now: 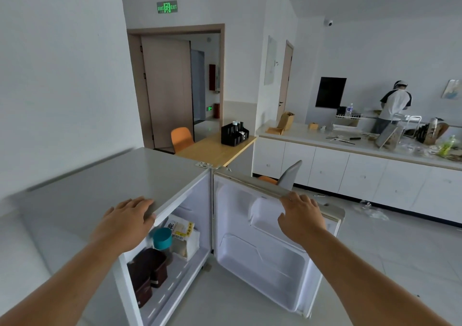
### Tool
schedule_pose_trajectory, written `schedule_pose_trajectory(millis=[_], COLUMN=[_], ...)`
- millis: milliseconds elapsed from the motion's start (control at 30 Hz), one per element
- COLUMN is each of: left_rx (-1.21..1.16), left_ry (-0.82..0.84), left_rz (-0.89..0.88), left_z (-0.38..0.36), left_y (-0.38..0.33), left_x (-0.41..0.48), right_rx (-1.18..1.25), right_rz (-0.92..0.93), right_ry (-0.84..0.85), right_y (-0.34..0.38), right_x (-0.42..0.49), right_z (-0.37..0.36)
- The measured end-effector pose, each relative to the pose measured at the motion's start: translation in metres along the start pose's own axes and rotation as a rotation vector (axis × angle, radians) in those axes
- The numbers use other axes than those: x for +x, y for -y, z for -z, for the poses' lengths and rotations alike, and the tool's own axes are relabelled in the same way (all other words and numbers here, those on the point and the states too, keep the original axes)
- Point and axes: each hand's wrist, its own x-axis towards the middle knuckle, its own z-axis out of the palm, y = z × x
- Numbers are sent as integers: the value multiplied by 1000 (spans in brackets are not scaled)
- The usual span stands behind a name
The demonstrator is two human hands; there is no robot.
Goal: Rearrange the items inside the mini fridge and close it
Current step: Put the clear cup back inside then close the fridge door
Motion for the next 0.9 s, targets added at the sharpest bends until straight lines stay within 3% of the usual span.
schedule_pose_trajectory(millis=[300, 567, 900], left_rx=[-9, -118, -185], left_ry=[14, -7, -18], left_rz=[-4, 12, -2], left_z=[-4, -6, -3], left_y=[3, 8, 8], left_x=[2, 4, 2], right_rx=[-9, 312, 474], right_rz=[86, 199, 446], right_ry=[-17, -1, 11], right_y=[16, 48, 128], right_x=[-10, -27, -46], right_z=[14, 32, 23])
